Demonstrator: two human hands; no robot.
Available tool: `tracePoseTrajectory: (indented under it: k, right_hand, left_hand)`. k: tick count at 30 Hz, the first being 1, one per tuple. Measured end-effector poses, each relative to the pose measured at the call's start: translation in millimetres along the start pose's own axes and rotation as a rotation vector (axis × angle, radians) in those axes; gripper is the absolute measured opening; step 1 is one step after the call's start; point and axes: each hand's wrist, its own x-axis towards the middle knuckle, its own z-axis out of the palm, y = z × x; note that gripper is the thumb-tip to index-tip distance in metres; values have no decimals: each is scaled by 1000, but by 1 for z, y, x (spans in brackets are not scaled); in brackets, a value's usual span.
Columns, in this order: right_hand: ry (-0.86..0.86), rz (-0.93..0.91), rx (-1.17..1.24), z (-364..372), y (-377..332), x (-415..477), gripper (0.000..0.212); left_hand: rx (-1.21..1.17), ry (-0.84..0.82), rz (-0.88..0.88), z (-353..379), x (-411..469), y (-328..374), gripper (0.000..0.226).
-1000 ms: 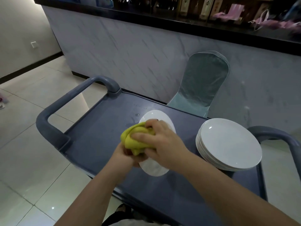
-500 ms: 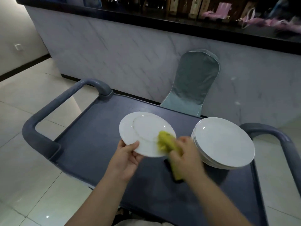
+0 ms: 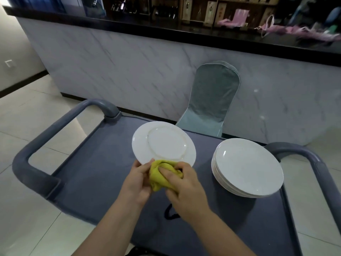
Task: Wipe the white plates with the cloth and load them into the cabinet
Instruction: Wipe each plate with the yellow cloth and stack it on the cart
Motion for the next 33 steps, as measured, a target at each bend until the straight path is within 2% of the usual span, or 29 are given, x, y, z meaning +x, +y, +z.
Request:
tracePoseTrajectory:
  k: [3, 5, 7, 9, 11, 13, 15, 17, 19, 22, 24, 26, 28, 30, 33]
  right_hand:
    - [139, 325, 133, -20, 40, 7, 44]
    - [98, 454, 121, -35, 61, 28, 30]
    - [49, 442, 134, -44, 63, 66, 24]
    - [62, 406, 122, -45, 46, 103, 31]
    - [67, 261, 77, -37, 15, 124, 43]
    - [-7, 74, 54, -20, -18, 124, 49]
    - [-54, 14, 52, -7, -28, 102, 49]
    - [-26, 54, 43, -6, -13, 74, 47]
    - [26, 185, 15, -14, 12, 63, 48]
    - [144, 392, -55, -22, 27, 96, 55]
    - [153, 353, -37, -15, 9, 124, 53]
    - [72, 209, 1, -1, -12, 127, 51]
    - [-34, 140, 29, 12, -19, 104, 51]
    - [-58, 159, 54, 15, -6, 68, 51]
    - [-34, 331, 40, 7, 22, 7, 55]
  left_hand:
    - [6, -82, 28, -10, -2, 22, 44]
    - [177, -183, 44, -19, -7, 40, 48]
    - [387, -291, 64, -20, -10, 54, 56]
    - [522, -349, 77, -14, -10, 60, 56]
    - [517, -340, 86, -5, -5, 61, 56]
    - [456, -298, 95, -2, 3, 67, 56]
    - [405, -265, 100, -7, 11, 80, 55]
    - [394, -273, 79, -16, 18, 94, 57]
    - [422, -305, 40, -24, 21, 102, 63]
    - [495, -361, -30, -23, 26, 100, 66]
    - [516, -380, -43, -18, 32, 95, 65]
    - [501, -364, -40, -15, 40, 97, 65]
    - [480, -343, -40, -17, 48, 104, 61]
    - [505, -332, -48, -20, 53, 112, 58]
    - [616, -345, -28, -6, 58, 118, 54]
